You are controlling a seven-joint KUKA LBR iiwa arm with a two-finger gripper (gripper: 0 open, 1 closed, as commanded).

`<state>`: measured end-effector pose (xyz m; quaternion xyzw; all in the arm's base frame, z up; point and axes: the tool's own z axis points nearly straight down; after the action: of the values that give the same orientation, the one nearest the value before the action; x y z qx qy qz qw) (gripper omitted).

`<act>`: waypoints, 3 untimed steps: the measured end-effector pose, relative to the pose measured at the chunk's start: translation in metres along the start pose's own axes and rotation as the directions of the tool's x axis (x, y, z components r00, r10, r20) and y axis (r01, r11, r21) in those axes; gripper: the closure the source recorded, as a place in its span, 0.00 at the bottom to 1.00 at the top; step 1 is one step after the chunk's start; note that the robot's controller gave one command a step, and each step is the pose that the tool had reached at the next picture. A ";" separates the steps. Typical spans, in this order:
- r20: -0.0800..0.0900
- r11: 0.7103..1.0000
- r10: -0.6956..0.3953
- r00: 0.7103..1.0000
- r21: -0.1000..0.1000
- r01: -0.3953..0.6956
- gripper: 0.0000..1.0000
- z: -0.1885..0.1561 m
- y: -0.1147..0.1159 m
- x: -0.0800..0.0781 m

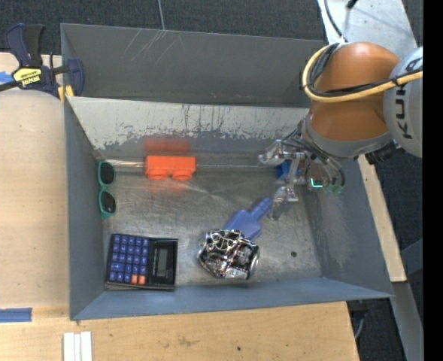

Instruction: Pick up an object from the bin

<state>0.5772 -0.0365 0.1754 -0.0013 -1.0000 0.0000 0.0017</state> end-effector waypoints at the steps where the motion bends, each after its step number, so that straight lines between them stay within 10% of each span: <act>1: 0.007 1.000 -0.001 1.000 0.001 0.001 0.00 -0.004 0.000 -0.002; 3: 0.008 0.935 -0.354 0.935 0.003 0.354 0.00 0.067 -0.021 0.006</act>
Offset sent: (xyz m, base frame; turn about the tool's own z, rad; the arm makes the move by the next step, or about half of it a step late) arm -0.0142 -0.0036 -0.1054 -0.3601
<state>0.5709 -0.0575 0.1082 0.1785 -0.9839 0.0004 -0.0025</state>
